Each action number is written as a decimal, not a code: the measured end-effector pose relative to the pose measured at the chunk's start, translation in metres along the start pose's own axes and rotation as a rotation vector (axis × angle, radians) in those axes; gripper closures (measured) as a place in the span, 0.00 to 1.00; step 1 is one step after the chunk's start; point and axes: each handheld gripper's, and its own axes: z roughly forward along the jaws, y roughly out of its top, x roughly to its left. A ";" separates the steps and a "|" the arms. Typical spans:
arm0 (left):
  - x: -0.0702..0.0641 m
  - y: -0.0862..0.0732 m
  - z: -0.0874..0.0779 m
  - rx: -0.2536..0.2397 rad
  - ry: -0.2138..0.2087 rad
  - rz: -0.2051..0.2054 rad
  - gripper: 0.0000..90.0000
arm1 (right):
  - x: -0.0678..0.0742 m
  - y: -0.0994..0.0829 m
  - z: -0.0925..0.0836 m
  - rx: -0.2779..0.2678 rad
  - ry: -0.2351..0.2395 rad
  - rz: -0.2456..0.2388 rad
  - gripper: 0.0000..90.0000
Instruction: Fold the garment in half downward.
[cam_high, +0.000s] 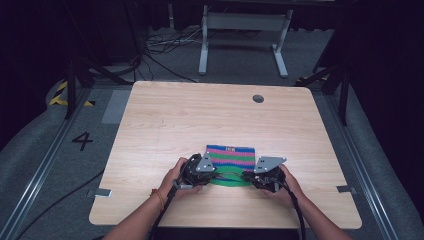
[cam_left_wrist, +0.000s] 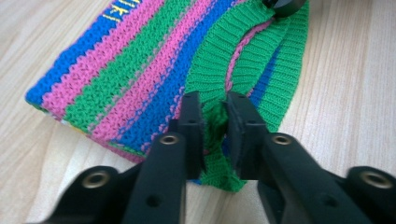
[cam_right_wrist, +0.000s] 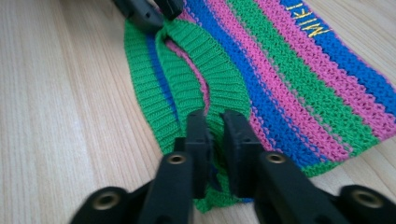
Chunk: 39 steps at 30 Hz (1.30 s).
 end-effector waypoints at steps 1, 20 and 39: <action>-0.001 0.001 -0.001 0.000 0.002 0.011 0.91 | 0.000 0.000 0.000 0.000 0.000 0.000 0.96; -0.016 -0.003 -0.002 0.055 -0.027 0.087 0.87 | 0.008 -0.010 -0.006 0.008 0.029 -0.021 0.93; 0.018 -0.005 -0.050 0.024 0.078 0.040 0.61 | 0.006 -0.003 -0.016 0.008 -0.022 -0.070 0.80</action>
